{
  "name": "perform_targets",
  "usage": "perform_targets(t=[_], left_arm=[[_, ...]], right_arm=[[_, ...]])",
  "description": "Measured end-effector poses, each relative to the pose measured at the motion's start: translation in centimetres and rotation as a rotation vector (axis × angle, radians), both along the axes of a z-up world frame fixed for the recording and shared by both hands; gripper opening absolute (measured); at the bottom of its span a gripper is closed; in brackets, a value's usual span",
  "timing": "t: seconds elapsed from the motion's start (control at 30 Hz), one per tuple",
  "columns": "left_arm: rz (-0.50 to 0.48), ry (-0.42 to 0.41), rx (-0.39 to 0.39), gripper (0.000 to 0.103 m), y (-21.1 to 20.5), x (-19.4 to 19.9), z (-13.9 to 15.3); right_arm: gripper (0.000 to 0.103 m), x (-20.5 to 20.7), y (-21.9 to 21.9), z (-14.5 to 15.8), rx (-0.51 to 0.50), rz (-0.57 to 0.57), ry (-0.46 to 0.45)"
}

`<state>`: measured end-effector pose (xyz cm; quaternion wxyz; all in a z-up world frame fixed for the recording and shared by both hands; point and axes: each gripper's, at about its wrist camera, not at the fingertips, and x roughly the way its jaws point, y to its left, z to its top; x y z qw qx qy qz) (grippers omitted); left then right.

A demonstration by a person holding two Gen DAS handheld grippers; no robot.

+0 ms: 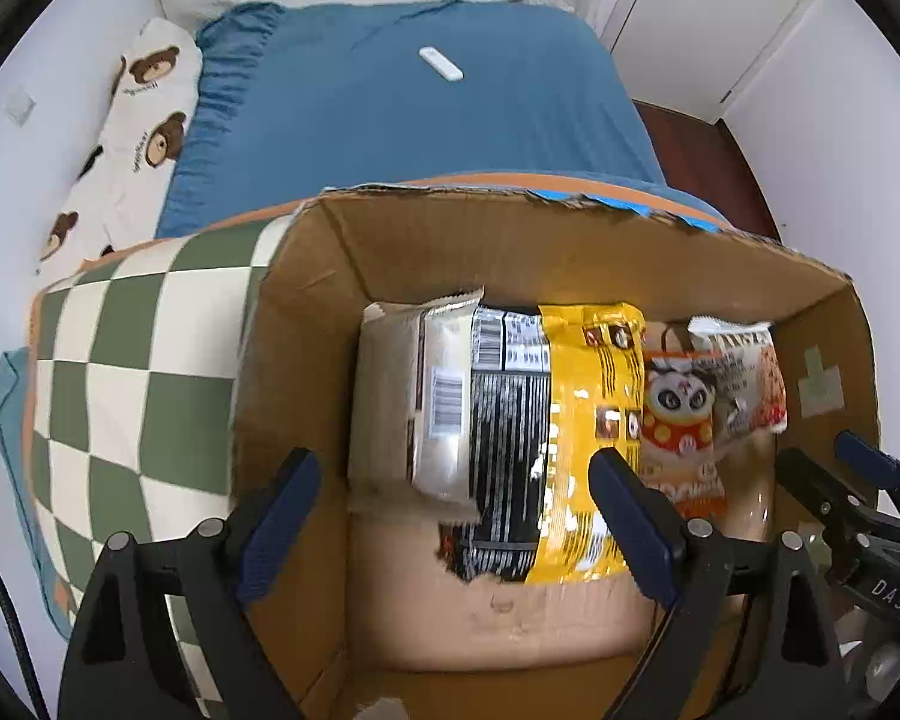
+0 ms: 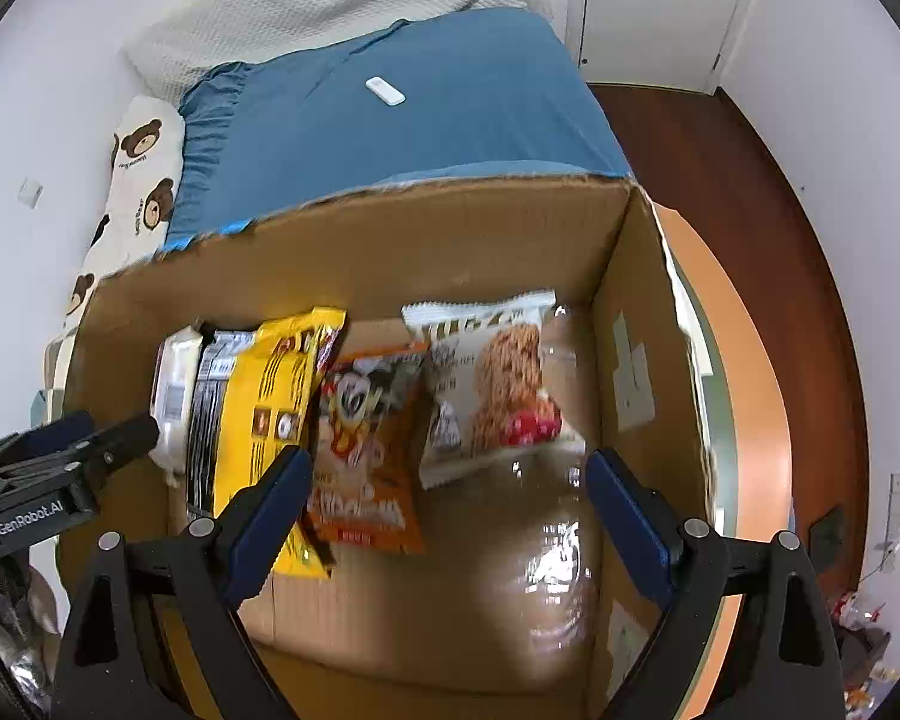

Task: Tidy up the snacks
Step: 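Lift both packets into the cardboard box and open both tools, then grasp the yellow GUOBA chip bag with the left tool while the right tool grasps the red long packet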

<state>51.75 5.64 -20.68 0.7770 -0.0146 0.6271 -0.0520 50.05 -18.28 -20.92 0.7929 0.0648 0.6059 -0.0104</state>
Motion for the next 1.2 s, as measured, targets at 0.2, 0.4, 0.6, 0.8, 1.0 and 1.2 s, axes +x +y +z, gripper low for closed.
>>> perform_targets(t=[0.2,0.4,0.6,0.8,1.0,1.2], left_arm=[[-0.001,-0.064,0.019,0.092,0.2,-3.7,2.1],[0.015,-0.139,-0.002,0.092,0.9,-7.0,5.3],[0.013,-0.228,-0.010,0.092,1.0,-10.4,9.0],[0.013,-0.294,-0.020,0.092,1.0,-13.4,11.9],[0.013,-0.312,-0.031,0.092,1.0,-16.1,12.9],[0.042,-0.210,-0.071,0.092,1.9,-19.5,10.1]], right_arm=[[0.095,-3.2,1.0,1.5,-0.022,0.031,-0.028],[0.095,-6.4,1.7,3.6,-0.028,0.053,-0.070],[0.095,-9.6,2.4,7.2,-0.031,0.071,-0.151],[0.095,-13.0,3.0,10.6,-0.029,0.076,-0.238],[0.095,-16.2,2.8,12.5,0.002,0.066,-0.282],[0.095,-19.8,1.8,11.2,0.060,0.061,-0.254]])
